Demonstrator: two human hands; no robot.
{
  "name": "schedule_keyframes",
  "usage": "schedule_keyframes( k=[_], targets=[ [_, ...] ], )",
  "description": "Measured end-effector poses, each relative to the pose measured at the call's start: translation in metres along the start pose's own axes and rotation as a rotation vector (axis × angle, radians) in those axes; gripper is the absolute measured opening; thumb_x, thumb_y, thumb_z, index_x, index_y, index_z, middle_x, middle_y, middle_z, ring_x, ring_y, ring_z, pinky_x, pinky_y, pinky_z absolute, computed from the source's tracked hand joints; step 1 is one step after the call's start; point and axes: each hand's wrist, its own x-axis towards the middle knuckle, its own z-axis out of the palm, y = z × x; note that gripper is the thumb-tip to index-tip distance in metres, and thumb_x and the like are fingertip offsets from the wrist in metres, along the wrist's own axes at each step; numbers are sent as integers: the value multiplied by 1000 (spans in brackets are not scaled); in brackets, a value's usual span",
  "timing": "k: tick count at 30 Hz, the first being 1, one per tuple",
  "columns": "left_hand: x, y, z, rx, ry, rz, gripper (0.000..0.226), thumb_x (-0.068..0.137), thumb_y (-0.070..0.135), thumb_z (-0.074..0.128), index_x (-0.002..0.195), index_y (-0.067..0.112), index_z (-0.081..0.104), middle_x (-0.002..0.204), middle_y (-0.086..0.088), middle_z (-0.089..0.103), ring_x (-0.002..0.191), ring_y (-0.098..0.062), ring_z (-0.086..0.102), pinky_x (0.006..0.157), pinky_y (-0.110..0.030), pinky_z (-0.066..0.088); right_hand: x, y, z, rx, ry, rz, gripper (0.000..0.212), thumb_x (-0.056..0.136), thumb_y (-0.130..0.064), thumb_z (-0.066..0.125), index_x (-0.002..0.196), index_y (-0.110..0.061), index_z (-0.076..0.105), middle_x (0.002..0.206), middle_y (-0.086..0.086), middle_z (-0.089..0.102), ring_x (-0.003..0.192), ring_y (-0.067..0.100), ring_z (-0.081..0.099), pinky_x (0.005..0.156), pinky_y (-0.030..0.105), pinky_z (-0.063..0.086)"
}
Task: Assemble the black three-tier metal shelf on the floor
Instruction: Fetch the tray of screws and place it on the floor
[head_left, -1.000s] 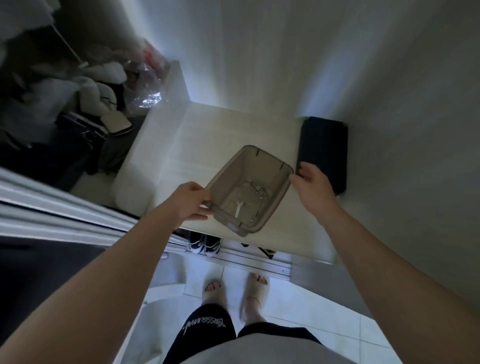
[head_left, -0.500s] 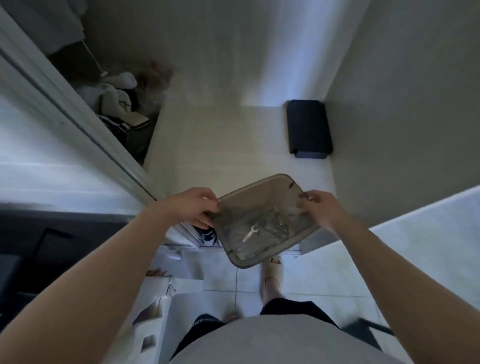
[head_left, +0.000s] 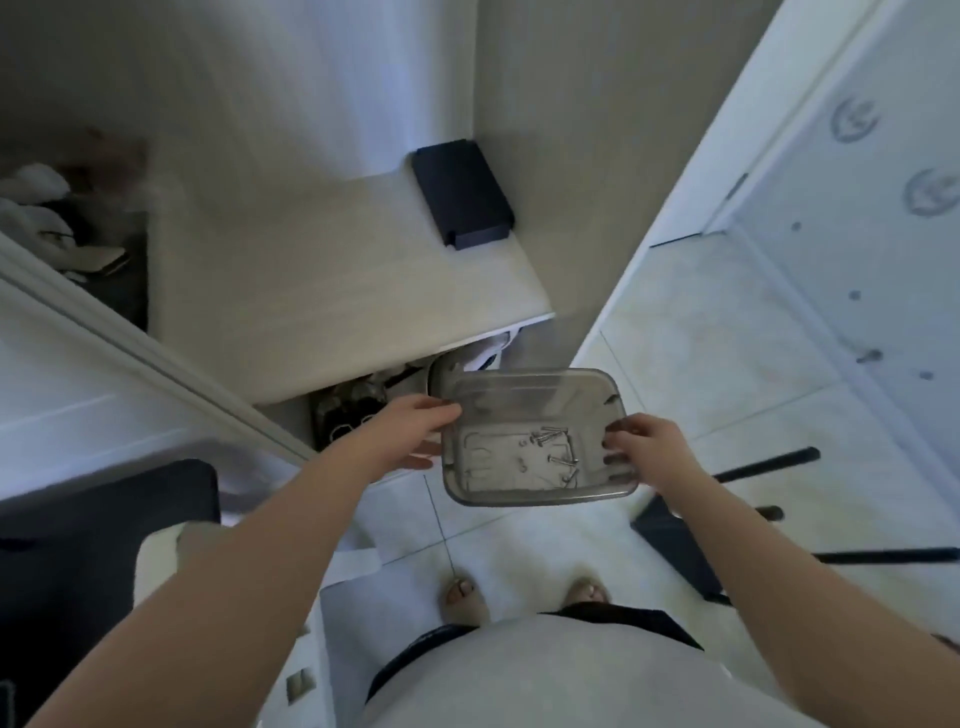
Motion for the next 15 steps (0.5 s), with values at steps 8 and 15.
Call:
schedule_keyframes(
  k=[8,15],
  targets=[
    [25,-2,156,197,-129,-28,20,95,30,66,108,14,62,106,-8,71,92,-25,70,83,-40,56,-51,135,-92,158,238,216,16,88,1,65,103,-1,65,86,16,68,74,29,67,56,33,58],
    [11,-28,320,444,-216,-91,5,96,16,63,93,17,59,92,-7,68,83,-24,64,73,-32,48,-114,273,-176,320,336,384,10,91,-7,66,96,-13,60,90,14,68,76,28,68,65,41,62]
  ],
)
